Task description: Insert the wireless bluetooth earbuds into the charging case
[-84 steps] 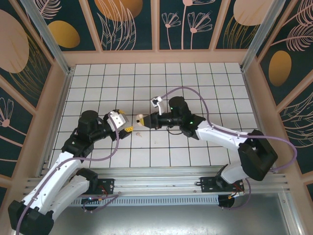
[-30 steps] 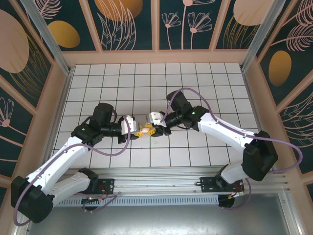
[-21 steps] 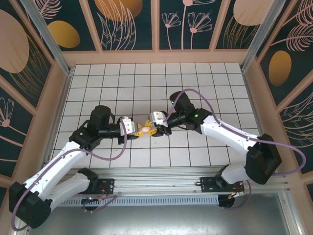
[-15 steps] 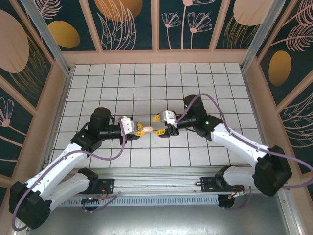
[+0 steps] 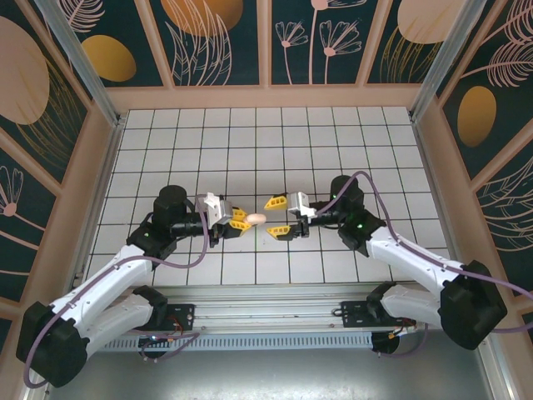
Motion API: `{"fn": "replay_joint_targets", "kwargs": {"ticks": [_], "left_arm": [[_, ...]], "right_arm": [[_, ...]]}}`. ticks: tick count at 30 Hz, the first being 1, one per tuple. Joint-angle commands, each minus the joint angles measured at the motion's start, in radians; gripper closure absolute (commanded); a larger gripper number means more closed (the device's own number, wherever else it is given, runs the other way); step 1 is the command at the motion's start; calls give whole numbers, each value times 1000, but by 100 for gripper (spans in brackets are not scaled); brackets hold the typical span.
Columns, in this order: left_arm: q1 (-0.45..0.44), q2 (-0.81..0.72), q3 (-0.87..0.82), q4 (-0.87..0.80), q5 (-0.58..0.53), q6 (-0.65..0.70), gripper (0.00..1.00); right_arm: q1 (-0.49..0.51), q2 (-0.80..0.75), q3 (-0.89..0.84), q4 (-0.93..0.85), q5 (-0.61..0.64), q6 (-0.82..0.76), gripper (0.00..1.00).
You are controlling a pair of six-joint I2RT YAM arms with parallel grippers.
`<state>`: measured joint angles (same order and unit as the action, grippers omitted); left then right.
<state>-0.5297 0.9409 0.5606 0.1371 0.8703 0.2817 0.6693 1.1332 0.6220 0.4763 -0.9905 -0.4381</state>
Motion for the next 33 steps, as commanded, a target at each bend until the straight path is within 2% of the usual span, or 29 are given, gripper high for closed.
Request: {"fn": "replay_joint_targets", "kwargs": {"ticks": [1, 13, 23, 28, 33], "left_arm": [[-7, 3, -7, 83, 58, -40, 89], [-9, 0, -1, 83, 64, -37, 89], [-11, -8, 11, 80, 64, -37, 88], [-12, -13, 30, 15, 33, 14, 72], [-12, -5, 76, -109, -5, 92, 65]], "right_arm": [[11, 36, 45, 67, -54, 32, 46], [30, 112, 96, 52, -86, 22, 58], [30, 117, 114, -5, -91, -16, 76], [30, 103, 139, -93, -78, -72, 83], [38, 99, 208, -300, 5, -197, 84]]}}
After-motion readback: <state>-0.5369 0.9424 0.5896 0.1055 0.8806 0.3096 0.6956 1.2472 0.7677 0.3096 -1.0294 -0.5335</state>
